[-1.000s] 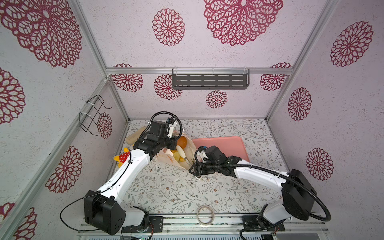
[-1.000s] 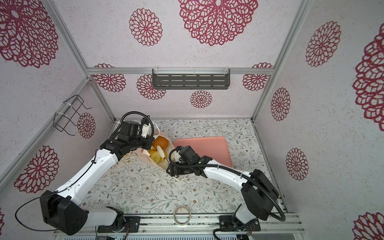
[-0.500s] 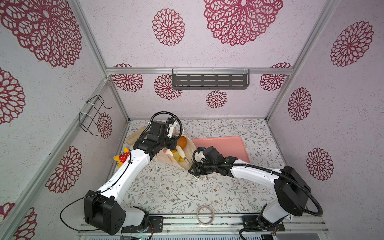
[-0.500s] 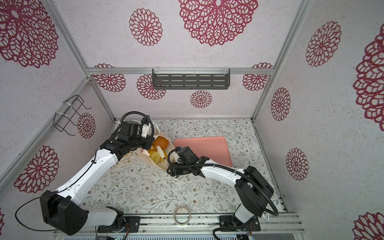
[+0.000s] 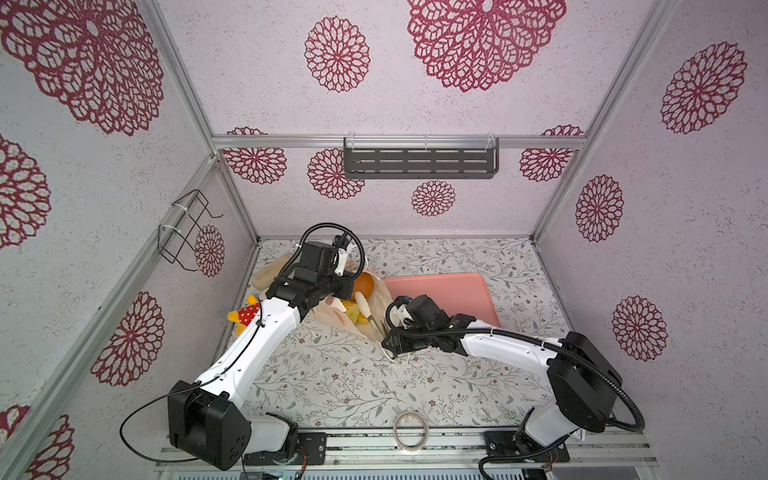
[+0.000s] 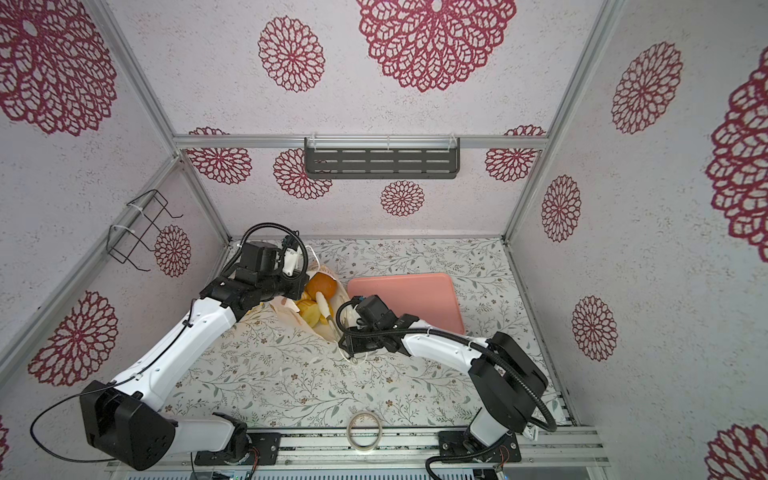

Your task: Take the fake bread out of the paper bag

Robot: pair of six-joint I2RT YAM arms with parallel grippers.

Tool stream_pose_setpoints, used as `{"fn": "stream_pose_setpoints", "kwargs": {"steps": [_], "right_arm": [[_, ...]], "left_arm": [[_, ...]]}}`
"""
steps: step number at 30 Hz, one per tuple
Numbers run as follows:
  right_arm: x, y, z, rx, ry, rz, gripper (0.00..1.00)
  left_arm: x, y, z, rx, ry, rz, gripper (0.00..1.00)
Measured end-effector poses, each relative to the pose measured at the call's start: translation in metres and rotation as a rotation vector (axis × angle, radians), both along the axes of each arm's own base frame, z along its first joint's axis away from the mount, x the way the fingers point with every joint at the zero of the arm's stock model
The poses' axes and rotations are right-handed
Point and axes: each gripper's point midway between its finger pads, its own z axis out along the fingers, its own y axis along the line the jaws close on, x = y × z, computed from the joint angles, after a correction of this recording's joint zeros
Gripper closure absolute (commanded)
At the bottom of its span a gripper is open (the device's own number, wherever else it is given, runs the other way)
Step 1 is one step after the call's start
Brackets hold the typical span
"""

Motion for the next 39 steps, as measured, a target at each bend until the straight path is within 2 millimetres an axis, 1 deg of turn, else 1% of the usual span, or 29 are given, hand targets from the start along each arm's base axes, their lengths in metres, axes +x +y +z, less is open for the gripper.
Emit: {"fn": "stream_pose_setpoints", "kwargs": {"steps": [3,9,13,21,26,33,36,39], "right_arm": [[0.0,0.0,0.001,0.001,-0.007,0.006,0.69],[-0.001,-0.001,0.001,-0.009,-0.008,0.013,0.76],[-0.003,-0.003,0.009,-0.02,-0.016,0.029,0.8],[-0.009,-0.007,0.036,0.008,-0.033,0.046,0.82],[-0.008,-0.013,0.044,0.021,-0.037,0.033,0.82],[0.0,-0.022,0.046,0.048,-0.006,-0.019,0.83],[0.005,-0.021,0.047,0.061,-0.002,-0.035,0.84],[0.011,-0.018,0.042,0.063,0.014,-0.05,0.85]], "left_arm": [[0.0,0.0,0.0,0.0,0.0,0.0,1.0],[0.0,0.0,0.0,0.0,0.0,0.0,1.0],[0.0,0.0,0.0,-0.001,0.0,0.002,1.0],[0.0,0.0,0.0,-0.008,0.002,0.007,1.0],[0.0,-0.002,0.001,-0.011,0.002,0.007,1.0],[0.0,-0.004,0.001,-0.02,0.002,0.008,1.0],[0.0,-0.005,0.001,-0.023,0.002,0.007,1.0],[-0.001,-0.006,0.001,-0.025,0.003,0.006,1.0]]}}
